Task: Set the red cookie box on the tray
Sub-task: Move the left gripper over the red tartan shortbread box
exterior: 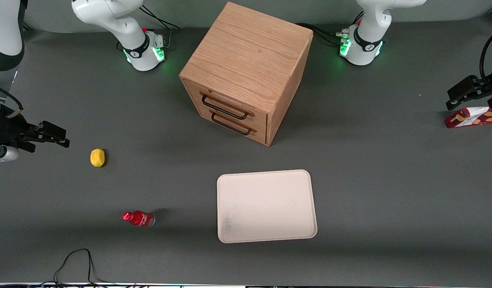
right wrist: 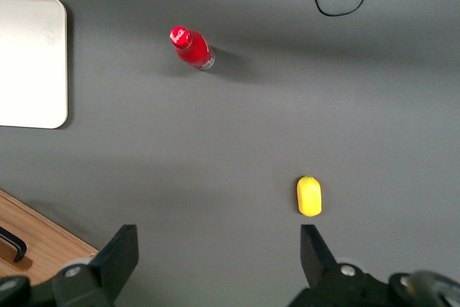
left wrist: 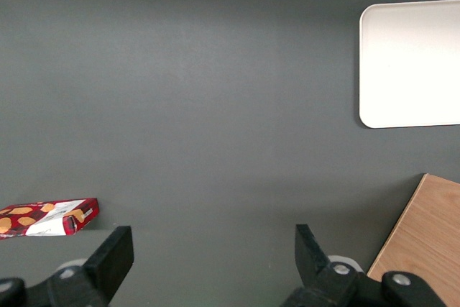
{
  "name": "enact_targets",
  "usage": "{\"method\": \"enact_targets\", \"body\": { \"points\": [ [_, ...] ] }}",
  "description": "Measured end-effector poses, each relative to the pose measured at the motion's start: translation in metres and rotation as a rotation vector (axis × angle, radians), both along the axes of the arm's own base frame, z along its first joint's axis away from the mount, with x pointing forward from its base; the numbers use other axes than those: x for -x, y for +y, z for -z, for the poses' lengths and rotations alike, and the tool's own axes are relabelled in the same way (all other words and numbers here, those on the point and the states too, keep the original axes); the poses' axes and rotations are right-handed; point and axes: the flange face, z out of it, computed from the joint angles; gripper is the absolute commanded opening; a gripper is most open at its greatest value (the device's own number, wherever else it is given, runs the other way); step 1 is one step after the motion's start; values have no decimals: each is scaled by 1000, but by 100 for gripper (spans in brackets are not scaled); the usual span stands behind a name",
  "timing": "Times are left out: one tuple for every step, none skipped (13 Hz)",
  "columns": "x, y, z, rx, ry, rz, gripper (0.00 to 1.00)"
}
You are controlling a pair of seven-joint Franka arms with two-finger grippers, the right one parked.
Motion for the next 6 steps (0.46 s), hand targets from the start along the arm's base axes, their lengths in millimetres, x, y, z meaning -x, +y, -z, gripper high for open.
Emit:
{"method": "enact_targets", "body": {
  "points": [
    [1,1,0,0,6,-2,100],
    [3,2,2,0,25,-4,100],
    [4,2,3,-1,35,-5,100],
    [4,2,3,-1,36,-5,100],
    [4,2,3,-1,37,-5,100],
    [4,2,3,-1,38,-5,100]
  ]
}}
